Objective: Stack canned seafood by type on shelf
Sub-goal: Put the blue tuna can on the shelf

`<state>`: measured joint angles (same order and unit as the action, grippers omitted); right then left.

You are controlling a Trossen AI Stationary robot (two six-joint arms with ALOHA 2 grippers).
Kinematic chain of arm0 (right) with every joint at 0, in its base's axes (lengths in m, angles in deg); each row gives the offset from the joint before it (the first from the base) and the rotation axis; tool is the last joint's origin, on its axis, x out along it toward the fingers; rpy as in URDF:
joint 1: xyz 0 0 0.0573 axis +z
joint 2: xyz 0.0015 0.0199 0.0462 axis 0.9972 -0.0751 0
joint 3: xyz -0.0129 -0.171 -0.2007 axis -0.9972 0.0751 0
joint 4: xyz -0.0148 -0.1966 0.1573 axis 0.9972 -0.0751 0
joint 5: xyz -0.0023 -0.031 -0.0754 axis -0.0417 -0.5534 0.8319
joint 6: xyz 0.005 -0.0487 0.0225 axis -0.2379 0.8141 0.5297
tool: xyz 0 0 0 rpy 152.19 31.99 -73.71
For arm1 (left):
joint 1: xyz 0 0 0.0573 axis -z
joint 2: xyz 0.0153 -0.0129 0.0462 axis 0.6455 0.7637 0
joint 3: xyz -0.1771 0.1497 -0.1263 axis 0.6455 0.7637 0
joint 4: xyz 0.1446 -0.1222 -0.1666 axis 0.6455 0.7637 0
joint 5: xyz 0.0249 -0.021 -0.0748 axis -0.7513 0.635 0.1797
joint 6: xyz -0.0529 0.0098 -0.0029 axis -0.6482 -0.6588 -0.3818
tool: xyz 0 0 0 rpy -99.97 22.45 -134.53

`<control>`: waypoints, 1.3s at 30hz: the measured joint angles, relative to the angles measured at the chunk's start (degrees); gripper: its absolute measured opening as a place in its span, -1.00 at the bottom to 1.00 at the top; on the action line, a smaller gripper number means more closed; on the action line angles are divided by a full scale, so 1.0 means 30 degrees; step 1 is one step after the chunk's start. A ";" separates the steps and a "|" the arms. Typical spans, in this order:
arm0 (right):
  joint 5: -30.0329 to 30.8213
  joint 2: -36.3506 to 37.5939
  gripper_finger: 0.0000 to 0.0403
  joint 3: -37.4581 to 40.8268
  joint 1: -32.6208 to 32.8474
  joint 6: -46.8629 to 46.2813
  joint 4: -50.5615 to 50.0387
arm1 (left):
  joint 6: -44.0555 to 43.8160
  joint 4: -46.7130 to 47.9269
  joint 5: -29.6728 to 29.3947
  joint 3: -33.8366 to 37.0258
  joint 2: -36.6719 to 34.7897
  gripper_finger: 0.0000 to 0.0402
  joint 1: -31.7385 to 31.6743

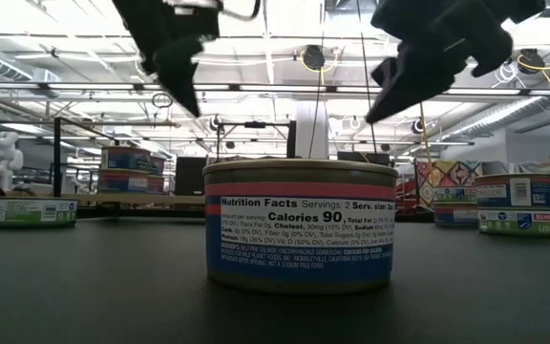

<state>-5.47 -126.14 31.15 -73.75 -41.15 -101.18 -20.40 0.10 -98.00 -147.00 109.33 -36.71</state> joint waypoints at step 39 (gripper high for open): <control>0.3055 0.2620 -0.92 -0.2150 0.4493 -2.5318 -2.4875 | 1.8662 -1.9644 0.6115 -0.9742 1.4898 -0.29 0.0896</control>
<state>3.70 -118.28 24.70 -60.27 -117.10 -175.80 35.59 -58.83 -79.66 -176.23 154.03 -34.02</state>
